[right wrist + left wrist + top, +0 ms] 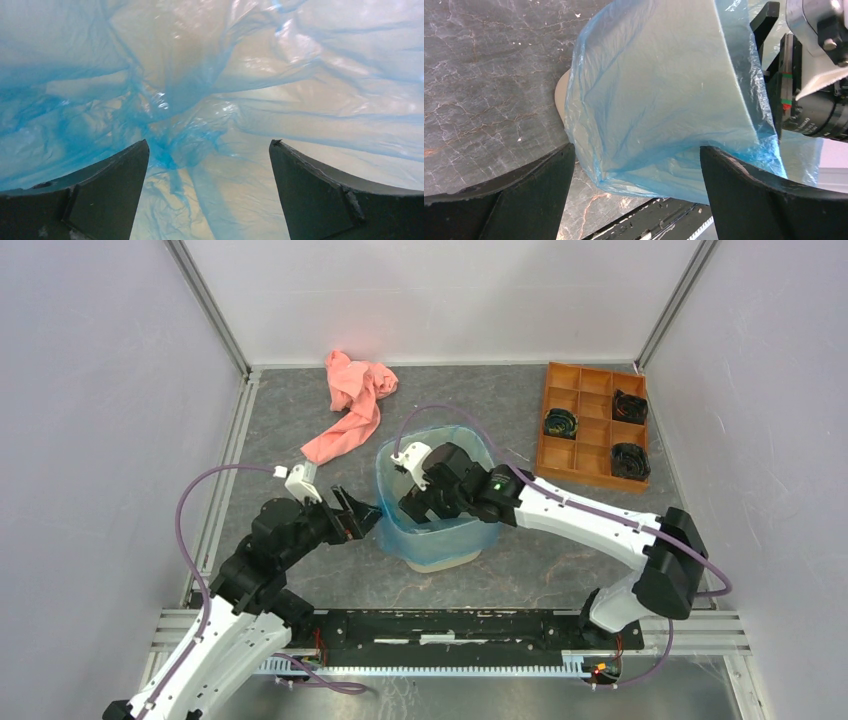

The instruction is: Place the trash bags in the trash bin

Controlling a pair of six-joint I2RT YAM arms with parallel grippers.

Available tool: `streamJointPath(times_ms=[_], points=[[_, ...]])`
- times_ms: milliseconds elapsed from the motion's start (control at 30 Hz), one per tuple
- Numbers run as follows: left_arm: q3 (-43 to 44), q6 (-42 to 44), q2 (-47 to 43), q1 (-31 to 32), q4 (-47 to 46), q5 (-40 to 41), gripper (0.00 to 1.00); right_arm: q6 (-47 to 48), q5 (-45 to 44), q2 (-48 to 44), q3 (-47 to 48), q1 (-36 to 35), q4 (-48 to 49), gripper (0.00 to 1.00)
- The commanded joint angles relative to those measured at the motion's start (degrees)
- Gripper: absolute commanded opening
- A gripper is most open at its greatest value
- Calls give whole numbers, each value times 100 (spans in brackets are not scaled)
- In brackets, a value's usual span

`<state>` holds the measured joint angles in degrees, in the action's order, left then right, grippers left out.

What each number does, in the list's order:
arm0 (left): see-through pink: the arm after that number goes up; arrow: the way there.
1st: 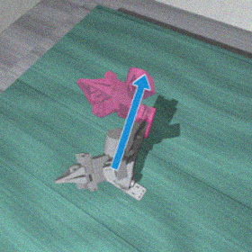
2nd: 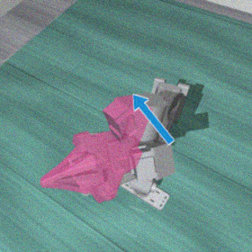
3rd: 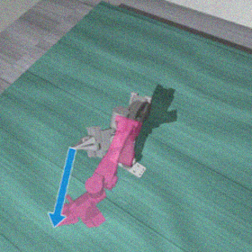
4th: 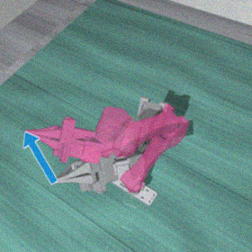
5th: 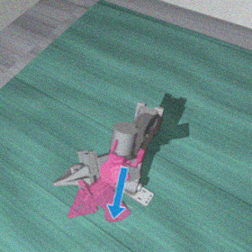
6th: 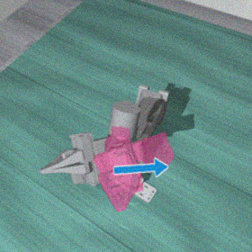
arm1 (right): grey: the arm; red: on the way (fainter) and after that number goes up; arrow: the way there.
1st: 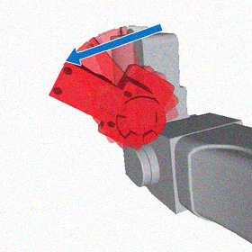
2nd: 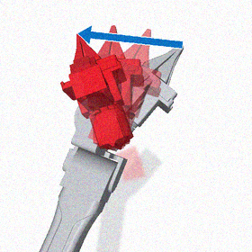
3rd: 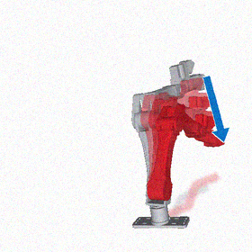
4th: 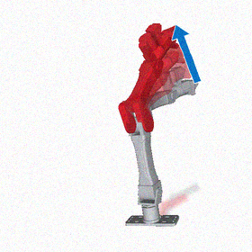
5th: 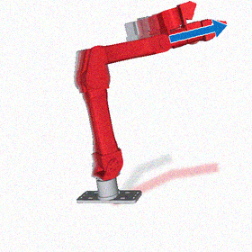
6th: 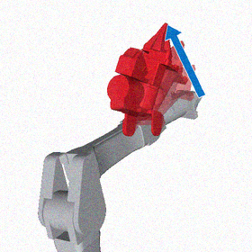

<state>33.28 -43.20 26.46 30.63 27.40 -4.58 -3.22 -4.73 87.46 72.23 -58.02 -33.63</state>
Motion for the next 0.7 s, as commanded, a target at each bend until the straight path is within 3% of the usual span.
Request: streamJointPath(times_ms=[0, 167, 300, 667], points=[[289, 147, -114, 13, -56, 100, 100, -23, -755, 159, -162, 5, 495, 98], [243, 32, -190, 13, -41, 36, 100, -67, -703, 702, -379, 68, 1113, 98], [213, -33, -341, 13, -30, -12, 100, -132, -590, 1234, 85, 71, 632, 98], [425, 350, -443, 13, -101, 147, 100, -203, -582, 33, 993, 58, -316, 98]])
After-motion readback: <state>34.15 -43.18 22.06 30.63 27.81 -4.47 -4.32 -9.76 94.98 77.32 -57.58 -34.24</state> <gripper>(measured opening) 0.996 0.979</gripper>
